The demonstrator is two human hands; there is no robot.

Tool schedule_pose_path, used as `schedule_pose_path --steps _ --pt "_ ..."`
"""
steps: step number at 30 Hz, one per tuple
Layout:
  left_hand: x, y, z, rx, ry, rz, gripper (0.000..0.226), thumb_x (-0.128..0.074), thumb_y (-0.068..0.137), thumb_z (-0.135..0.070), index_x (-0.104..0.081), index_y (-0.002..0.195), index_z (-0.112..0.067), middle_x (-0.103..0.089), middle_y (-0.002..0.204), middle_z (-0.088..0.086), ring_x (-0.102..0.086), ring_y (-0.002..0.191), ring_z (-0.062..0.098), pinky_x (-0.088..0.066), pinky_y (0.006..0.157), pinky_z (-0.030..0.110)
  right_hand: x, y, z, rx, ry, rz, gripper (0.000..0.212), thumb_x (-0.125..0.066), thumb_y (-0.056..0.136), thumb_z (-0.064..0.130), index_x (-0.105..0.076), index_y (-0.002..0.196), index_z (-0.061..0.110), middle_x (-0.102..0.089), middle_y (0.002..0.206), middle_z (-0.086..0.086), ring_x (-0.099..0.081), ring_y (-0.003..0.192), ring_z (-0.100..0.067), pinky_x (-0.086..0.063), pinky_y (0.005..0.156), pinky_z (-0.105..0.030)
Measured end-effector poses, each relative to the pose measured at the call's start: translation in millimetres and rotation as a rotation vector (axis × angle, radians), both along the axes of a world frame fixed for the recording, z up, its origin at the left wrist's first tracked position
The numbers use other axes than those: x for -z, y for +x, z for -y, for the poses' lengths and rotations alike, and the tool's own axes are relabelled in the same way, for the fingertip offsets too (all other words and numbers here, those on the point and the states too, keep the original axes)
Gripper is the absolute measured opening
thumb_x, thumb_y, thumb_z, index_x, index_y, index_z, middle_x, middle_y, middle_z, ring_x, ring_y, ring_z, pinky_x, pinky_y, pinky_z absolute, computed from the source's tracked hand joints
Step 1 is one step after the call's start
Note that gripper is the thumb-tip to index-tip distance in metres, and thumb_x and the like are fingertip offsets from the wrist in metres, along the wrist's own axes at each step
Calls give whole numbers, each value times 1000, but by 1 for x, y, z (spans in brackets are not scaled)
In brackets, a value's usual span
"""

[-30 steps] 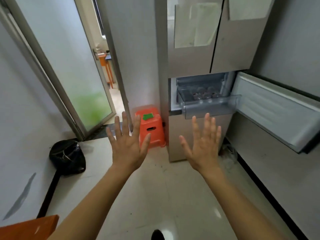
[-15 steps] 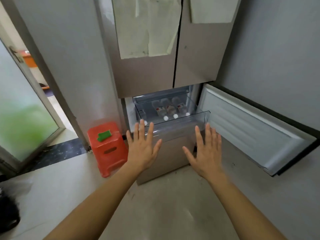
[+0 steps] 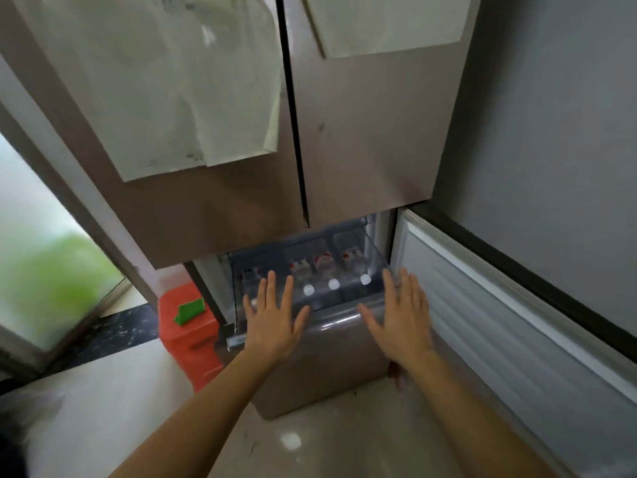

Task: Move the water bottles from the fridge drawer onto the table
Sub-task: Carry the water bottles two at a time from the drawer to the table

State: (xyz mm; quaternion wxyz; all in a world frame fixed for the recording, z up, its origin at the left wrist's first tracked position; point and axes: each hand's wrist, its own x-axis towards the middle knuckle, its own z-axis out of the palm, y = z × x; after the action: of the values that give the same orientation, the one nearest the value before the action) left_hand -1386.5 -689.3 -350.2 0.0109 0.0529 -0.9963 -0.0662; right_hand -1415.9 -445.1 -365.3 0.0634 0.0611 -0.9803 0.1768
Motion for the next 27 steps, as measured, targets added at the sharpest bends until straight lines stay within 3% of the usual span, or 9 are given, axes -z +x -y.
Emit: schedule_pose_path --steps 6,13,23,27 --pt "9 -53 -9 -78 77 102 70 -24 100 -59 -2 158 -26 12 165 10 -3 152 31 -8 120 53 11 -94 5 -241 44 190 68 -36 99 59 -24 154 21 -30 158 -15 -31 144 -32 -40 111 -46" --pt "51 -116 3 -36 178 316 62 -39 101 -45 -19 155 -22 -22 158 18 -30 141 37 -31 113 52 46 -159 28 -381 -6 389 51 -53 99 39 -40 147 27 -44 149 -7 -48 131 -29 -48 100 -42" --pt "118 -183 5 -30 280 552 67 -47 99 -39 -13 156 -30 -26 156 16 -32 139 38 -36 111 51 97 -221 71 -475 102 636 71 -52 96 13 -23 156 38 -44 148 -11 -50 127 -35 -48 101 -46" --pt "136 -196 9 -54 371 576 68 -46 99 -41 -9 156 -39 -23 161 10 -32 141 37 -34 113 52 113 -228 86 -486 177 644 69 -54 95 11 -28 153 37 -47 145 -13 -57 116 -33 -53 92 -41"
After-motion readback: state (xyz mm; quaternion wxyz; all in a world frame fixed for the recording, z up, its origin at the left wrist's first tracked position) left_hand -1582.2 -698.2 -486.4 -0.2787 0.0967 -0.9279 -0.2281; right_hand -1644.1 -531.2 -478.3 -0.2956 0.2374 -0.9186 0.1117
